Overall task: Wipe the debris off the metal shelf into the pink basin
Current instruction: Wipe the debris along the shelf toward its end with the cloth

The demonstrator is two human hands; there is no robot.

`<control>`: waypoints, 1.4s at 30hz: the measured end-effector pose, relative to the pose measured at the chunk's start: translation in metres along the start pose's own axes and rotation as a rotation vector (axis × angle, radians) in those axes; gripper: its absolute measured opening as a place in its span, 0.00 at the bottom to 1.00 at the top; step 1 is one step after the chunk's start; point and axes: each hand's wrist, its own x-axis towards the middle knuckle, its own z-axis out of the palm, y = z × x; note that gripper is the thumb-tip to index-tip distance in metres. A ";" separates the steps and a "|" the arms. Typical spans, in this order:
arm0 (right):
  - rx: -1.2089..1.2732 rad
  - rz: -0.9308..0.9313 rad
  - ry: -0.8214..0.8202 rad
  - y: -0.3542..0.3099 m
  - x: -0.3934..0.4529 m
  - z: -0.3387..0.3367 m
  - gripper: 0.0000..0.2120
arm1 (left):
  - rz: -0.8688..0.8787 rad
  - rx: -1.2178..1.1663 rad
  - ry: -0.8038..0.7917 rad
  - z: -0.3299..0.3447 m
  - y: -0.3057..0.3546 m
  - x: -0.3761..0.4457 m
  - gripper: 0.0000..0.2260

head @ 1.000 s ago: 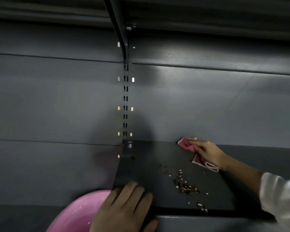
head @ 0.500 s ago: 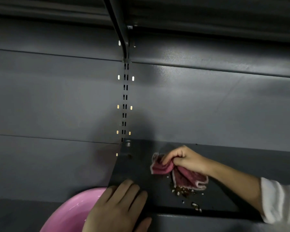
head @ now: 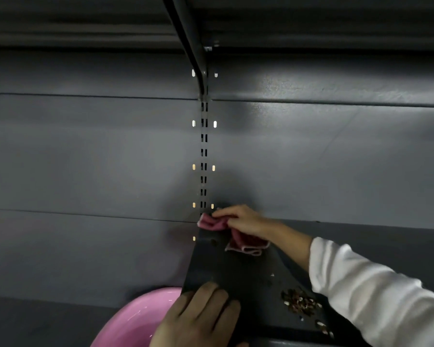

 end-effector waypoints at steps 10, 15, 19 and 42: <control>0.015 -0.059 -0.256 -0.034 -0.046 -0.004 0.19 | -0.019 -0.026 0.155 0.009 0.008 -0.003 0.18; 0.198 0.029 0.139 -0.015 -0.062 -0.067 0.17 | -0.008 -0.035 0.154 0.009 0.006 -0.003 0.18; 0.127 0.177 0.468 0.042 -0.078 -0.092 0.16 | 0.023 -0.020 0.210 0.008 0.003 -0.003 0.20; 0.172 0.216 0.494 0.075 -0.133 -0.094 0.14 | 0.034 -0.043 0.275 0.018 0.004 -0.005 0.31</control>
